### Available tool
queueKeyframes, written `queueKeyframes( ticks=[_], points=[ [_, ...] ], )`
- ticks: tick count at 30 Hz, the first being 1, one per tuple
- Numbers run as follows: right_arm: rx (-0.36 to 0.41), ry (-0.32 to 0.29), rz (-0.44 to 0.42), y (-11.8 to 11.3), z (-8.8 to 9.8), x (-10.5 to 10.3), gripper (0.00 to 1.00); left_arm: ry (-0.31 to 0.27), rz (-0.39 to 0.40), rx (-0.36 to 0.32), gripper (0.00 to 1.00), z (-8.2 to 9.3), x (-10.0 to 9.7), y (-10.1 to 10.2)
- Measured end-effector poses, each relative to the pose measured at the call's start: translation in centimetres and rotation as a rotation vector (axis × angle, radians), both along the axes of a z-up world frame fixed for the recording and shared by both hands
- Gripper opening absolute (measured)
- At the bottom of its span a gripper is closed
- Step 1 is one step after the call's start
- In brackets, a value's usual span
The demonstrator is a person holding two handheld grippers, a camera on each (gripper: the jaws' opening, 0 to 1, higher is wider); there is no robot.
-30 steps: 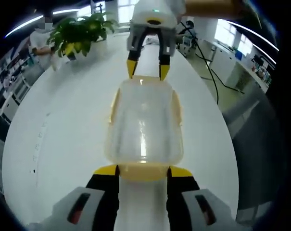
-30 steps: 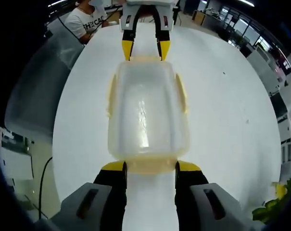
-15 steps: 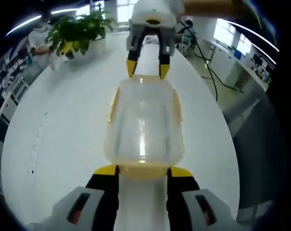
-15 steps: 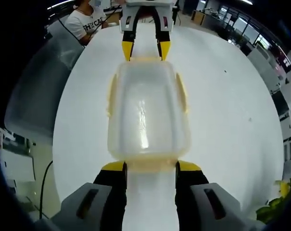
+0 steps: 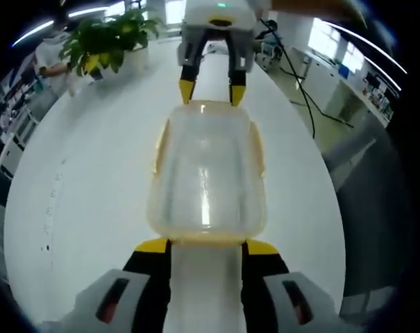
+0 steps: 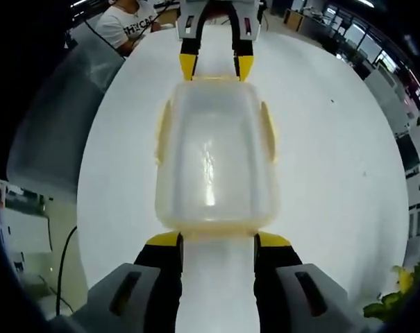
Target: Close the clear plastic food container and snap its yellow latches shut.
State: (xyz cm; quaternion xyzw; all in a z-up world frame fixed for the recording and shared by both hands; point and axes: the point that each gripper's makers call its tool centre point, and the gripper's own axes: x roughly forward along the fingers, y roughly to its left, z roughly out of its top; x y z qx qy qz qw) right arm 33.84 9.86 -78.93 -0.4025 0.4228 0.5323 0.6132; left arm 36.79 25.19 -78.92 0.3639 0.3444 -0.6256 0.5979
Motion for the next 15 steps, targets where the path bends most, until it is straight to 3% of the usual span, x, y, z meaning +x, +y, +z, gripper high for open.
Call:
queueKeyframes(
  ticks=[15],
  points=[
    [0.002, -0.023, -0.033, -0.38, 0.19, -0.03, 0.37, 0.008, 0.034, -0.005, 0.34, 0.0, 0.08, 0.25]
  ],
)
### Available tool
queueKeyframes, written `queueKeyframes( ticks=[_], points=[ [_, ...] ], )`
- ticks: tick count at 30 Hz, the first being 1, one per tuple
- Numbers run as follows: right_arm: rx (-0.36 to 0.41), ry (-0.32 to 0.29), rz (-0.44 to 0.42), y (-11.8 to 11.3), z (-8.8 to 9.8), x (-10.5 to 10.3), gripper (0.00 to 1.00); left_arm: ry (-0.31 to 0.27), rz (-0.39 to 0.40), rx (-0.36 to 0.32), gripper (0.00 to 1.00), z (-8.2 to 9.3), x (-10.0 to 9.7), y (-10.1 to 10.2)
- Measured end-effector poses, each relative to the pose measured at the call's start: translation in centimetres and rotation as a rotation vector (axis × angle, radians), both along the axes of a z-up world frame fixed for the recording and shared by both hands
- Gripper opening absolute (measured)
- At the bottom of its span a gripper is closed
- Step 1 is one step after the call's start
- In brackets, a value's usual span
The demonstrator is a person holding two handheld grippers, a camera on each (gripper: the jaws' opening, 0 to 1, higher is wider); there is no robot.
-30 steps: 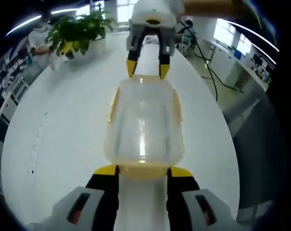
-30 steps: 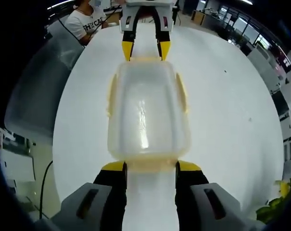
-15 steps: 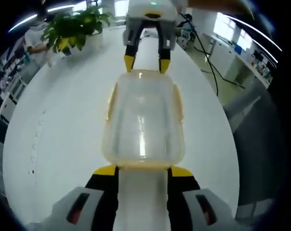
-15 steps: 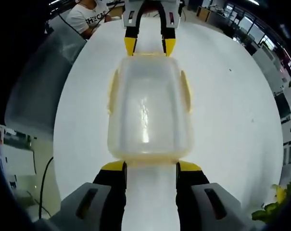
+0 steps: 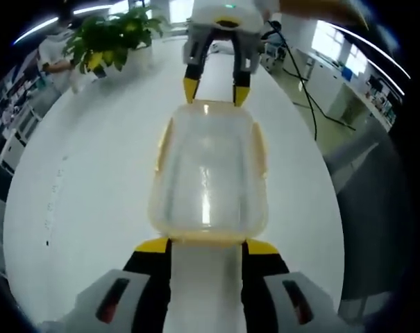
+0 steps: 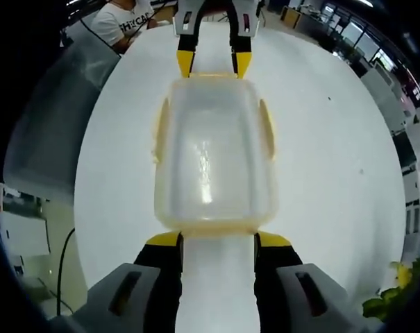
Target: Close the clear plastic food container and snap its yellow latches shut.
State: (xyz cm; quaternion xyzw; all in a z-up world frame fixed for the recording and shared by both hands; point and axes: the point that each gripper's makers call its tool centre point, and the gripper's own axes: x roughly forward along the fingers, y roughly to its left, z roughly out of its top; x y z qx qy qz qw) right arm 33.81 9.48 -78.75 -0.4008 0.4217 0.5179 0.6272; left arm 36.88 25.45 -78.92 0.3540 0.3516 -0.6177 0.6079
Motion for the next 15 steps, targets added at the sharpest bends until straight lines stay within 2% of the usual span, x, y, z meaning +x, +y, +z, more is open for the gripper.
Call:
queueKeyframes(
  ticks=[4, 7, 11, 12, 15],
  points=[
    [0.006, -0.001, -0.028, -0.3, 0.0, -0.1, 0.36, 0.009, 0.037, -0.024, 0.34, 0.2, 0.1, 0.3],
    [0.035, 0.013, -0.079, -0.6, 0.2, -0.2, 0.36, 0.018, 0.055, -0.025, 0.31, 0.2, 0.0, 0.7],
    [0.142, 0.025, -0.213, -0.7, 1.0, -0.2, 0.35, 0.05, 0.135, -0.072, 0.3, 0.7, -0.1, 1.0],
    [0.17, 0.034, -0.258, -1.0, 1.1, -0.2, 0.35, 0.067, 0.179, -0.087, 0.3, 0.7, -0.1, 1.3],
    [0.275, 0.062, -0.408, -1.2, 2.0, 0.0, 0.34, 0.159, 0.304, -0.173, 0.31, 1.3, -0.3, 1.2]
  ],
)
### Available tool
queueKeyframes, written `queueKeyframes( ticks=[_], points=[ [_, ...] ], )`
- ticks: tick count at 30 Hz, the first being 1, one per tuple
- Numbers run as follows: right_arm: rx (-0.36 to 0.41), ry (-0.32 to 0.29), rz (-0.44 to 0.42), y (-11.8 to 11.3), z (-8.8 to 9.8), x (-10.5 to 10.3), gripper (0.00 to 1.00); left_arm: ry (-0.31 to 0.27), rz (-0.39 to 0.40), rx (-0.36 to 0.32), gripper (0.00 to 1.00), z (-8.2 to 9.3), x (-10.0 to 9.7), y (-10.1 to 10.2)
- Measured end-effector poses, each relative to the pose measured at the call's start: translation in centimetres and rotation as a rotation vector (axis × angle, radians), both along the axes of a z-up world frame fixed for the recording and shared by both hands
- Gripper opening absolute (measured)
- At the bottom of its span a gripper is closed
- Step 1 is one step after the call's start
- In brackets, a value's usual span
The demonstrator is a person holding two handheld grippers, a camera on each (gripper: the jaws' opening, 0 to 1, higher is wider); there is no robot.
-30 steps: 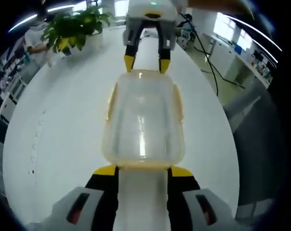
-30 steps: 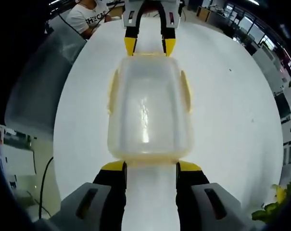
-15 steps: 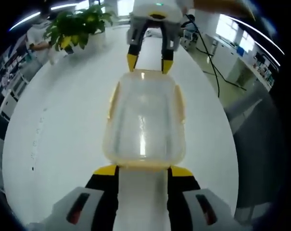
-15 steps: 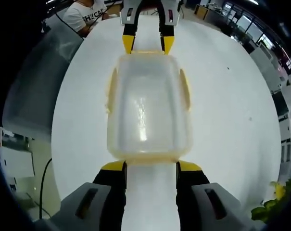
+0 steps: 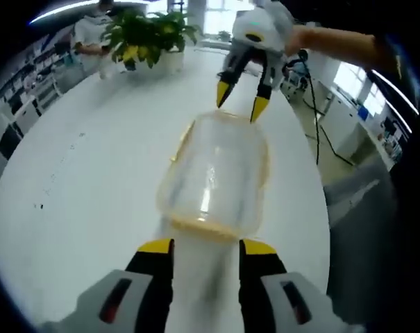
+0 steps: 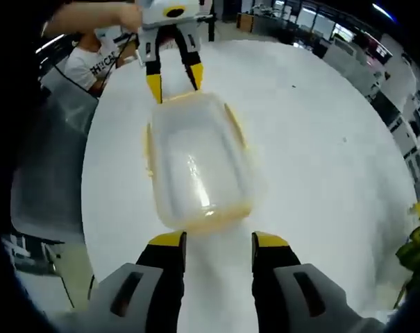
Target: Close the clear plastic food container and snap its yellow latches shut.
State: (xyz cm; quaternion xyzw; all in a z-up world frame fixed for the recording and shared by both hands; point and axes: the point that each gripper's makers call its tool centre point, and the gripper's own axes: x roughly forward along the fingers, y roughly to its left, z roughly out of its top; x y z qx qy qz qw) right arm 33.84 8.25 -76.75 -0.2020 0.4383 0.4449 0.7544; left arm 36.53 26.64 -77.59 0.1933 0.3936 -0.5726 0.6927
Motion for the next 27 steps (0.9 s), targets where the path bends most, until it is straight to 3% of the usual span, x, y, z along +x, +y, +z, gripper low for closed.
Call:
queueKeyframes(
  ticks=[4, 6, 11, 13, 14, 17, 19, 27],
  points=[
    [0.177, 0.024, -0.213, 0.6, 1.3, 0.6, 0.31, 0.097, 0.154, -0.11, 0.31, 0.8, -0.1, -0.2],
    [0.206, 0.034, -0.258, 0.7, 1.1, 0.5, 0.31, 0.145, 0.22, -0.161, 0.31, 1.0, -0.1, -0.4],
    [0.248, 0.07, -0.363, 1.1, 0.1, 0.5, 0.29, 0.234, 0.385, -0.195, 0.25, 0.6, 0.2, -0.4],
    [0.28, 0.103, -0.402, 1.6, -0.2, 0.4, 0.33, 0.224, 0.398, -0.185, 0.25, 0.2, 0.2, -0.5],
    [0.294, 0.107, -0.398, 2.1, -0.3, 0.3, 0.36, 0.187, 0.382, -0.15, 0.25, -0.3, 0.3, -0.3],
    [0.248, 0.126, -0.332, 2.6, -0.8, -0.7, 0.27, 0.184, 0.372, -0.147, 0.21, -0.4, -0.2, -0.8],
    [0.251, 0.114, -0.362, 2.7, -0.6, -0.4, 0.27, 0.185, 0.389, -0.152, 0.2, -0.3, -0.2, -1.0],
    [0.27, 0.096, -0.328, 2.8, -0.5, -0.7, 0.23, 0.159, 0.428, -0.164, 0.19, -0.3, -0.1, -1.2]
  ],
)
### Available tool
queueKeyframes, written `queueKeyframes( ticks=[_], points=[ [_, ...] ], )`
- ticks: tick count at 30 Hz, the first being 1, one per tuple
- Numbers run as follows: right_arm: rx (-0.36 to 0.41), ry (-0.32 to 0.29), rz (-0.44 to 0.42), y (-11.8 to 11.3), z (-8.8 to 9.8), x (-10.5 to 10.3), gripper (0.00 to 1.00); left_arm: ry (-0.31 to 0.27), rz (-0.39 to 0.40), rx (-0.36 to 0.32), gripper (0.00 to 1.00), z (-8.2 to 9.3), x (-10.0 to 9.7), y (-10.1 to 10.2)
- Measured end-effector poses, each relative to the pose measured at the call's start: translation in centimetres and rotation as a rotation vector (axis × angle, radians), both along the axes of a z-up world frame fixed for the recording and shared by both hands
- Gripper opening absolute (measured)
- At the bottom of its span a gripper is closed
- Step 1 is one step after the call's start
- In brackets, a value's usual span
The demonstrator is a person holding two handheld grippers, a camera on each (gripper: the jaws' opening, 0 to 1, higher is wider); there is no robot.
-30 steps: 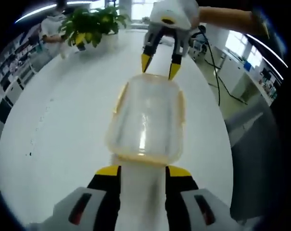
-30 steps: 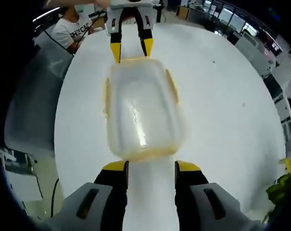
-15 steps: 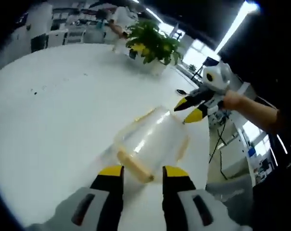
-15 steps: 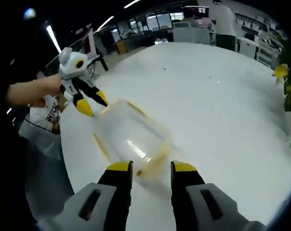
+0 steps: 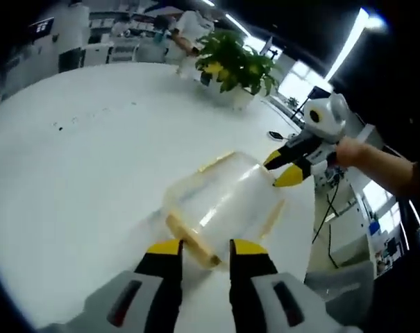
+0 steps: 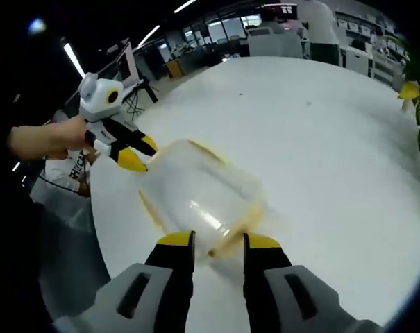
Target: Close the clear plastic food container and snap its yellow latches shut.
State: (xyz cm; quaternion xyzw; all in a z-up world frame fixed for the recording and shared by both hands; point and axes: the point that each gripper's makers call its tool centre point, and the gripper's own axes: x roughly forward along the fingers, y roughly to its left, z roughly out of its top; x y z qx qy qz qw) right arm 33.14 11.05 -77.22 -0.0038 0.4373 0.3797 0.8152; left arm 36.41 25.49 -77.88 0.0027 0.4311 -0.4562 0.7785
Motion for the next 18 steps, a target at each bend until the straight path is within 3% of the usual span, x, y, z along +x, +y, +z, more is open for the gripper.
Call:
queueKeyframes(
  ticks=[3, 4, 6, 7, 10, 13, 18],
  points=[
    [0.011, 0.0, -0.006, 0.0, 0.0, 0.1, 0.21, 0.002, 0.004, -0.007, 0.18, 0.0, 0.0, 0.0],
    [0.061, 0.056, 0.001, 1.0, 0.0, -1.0, 0.21, 0.006, 0.011, -0.009, 0.18, -0.1, 0.1, -0.1],
    [0.04, 0.01, -0.013, 0.5, -0.4, -0.8, 0.21, 0.021, 0.001, -0.026, 0.16, -0.2, 0.0, -0.2],
    [0.041, 0.006, -0.017, 0.6, -0.6, -0.9, 0.2, 0.054, 0.035, -0.046, 0.16, -0.2, 0.2, -0.5],
    [0.025, 0.019, -0.017, 0.8, -0.7, -0.7, 0.2, 0.041, 0.022, -0.031, 0.16, -0.3, 0.0, -0.4],
    [-0.003, 0.036, 0.02, 1.5, -0.8, -0.9, 0.2, 0.054, 0.039, -0.031, 0.16, -0.3, -0.3, 0.0],
    [-0.001, 0.073, 0.052, 3.3, -0.7, -1.7, 0.19, 0.063, 0.072, -0.022, 0.17, -0.2, -1.1, 2.4]
  ],
)
